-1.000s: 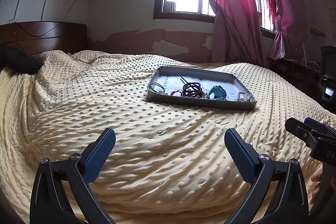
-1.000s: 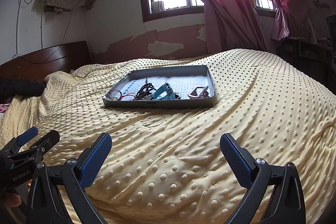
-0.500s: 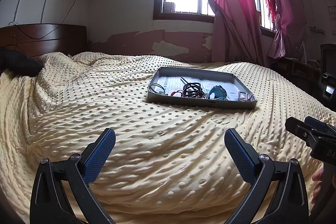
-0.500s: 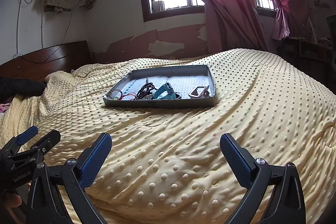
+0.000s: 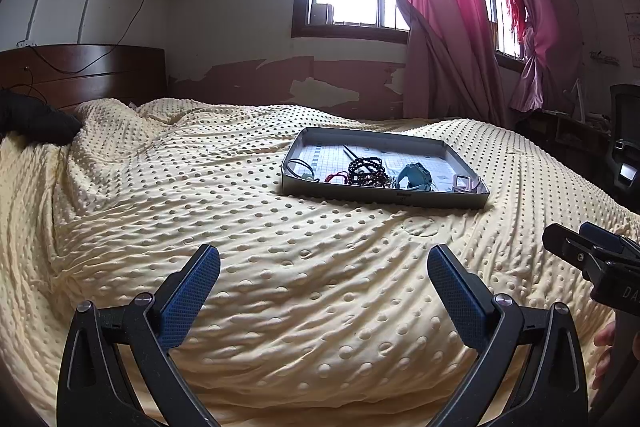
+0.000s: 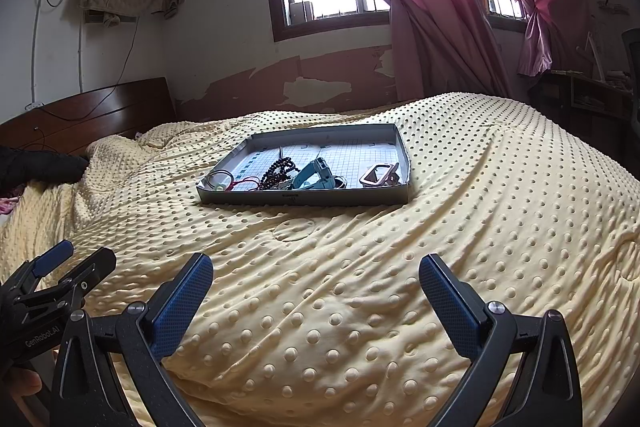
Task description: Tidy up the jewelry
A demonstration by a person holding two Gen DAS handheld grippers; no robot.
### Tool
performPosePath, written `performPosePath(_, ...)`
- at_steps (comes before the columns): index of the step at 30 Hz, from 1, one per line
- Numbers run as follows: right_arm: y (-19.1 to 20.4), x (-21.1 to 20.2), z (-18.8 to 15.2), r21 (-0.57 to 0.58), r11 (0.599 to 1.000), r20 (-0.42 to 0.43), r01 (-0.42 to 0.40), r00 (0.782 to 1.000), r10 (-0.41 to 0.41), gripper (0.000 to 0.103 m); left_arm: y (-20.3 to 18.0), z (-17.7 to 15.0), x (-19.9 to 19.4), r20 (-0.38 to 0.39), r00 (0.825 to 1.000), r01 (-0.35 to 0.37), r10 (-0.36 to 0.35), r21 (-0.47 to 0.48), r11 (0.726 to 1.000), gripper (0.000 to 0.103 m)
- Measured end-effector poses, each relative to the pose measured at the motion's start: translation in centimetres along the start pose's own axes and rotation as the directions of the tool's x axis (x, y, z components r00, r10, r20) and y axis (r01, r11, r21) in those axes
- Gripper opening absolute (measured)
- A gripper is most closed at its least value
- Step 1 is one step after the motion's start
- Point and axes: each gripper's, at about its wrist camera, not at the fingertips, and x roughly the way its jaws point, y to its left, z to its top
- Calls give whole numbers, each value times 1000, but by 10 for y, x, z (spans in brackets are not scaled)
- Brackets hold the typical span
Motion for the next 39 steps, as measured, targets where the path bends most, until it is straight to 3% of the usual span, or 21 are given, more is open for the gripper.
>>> performPosePath(39,1,0,0,1,1000,0,1,1000,-1,103,-1,-2,2,-4,1000,9,-9,5,1000,102)
